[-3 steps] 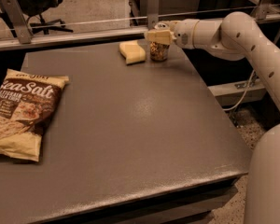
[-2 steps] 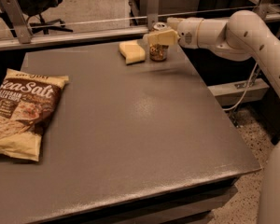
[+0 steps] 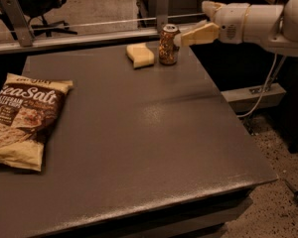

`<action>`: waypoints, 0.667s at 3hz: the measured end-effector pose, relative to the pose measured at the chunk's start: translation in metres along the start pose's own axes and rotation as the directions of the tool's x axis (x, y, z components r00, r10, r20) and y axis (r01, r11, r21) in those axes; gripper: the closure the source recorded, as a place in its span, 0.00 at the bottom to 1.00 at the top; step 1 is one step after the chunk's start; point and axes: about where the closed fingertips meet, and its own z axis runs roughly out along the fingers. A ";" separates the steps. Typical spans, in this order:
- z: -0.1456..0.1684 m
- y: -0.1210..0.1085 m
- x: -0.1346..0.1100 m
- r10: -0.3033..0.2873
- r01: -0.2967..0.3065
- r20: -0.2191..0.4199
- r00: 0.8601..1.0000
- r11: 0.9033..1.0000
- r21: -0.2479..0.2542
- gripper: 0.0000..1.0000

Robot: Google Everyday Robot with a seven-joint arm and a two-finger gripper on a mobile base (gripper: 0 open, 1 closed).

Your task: Move orange can near sponge

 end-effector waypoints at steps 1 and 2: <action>-0.083 0.034 -0.025 -0.115 0.111 -0.090 0.989 0.993 -0.040 0.00; -0.087 0.059 -0.021 -0.119 0.105 -0.106 0.987 0.986 -0.130 0.00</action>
Offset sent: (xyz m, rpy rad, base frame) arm -0.0586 -0.0396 0.0262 -0.1122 -0.0337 0.0294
